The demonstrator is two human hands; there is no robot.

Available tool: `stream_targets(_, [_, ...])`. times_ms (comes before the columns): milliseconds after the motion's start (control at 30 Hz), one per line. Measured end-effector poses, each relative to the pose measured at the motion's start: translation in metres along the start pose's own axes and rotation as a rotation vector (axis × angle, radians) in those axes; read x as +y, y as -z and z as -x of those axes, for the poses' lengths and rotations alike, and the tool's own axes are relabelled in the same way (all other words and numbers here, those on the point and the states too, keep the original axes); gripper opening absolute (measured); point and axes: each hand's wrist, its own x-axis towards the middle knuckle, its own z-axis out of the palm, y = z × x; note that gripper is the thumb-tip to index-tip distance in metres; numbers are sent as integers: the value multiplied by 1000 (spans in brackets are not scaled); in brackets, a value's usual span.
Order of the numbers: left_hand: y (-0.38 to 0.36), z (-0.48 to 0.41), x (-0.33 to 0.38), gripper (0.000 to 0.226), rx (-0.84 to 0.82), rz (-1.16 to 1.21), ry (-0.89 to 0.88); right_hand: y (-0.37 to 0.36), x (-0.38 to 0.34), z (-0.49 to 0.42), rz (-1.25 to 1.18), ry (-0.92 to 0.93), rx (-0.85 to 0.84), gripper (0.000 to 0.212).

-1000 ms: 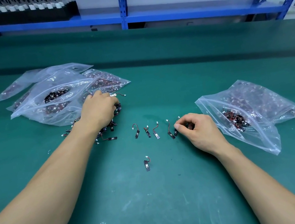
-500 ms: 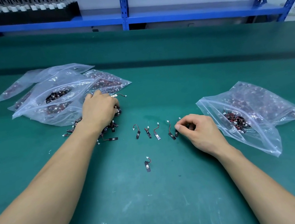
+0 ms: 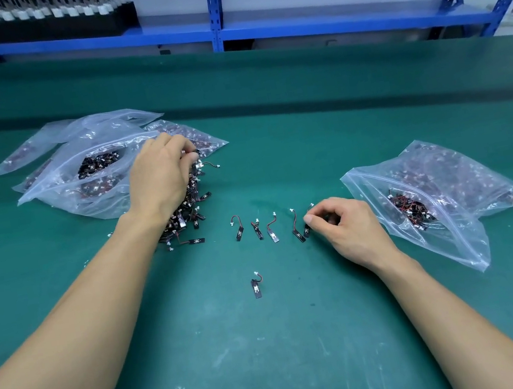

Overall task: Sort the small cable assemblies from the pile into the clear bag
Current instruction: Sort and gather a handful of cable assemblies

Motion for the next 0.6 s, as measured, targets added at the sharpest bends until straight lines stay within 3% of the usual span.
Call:
stream_targets(233, [22, 13, 32, 6, 55, 367, 69, 0, 3, -1, -15, -5, 3, 16])
stream_targets(400, [34, 40, 66, 9, -91, 668, 114, -1, 4, -1, -46, -2, 10, 18])
stream_targets(600, [28, 81, 99, 6, -355, 663, -191, -1, 4, -2, -36, -11, 9, 13])
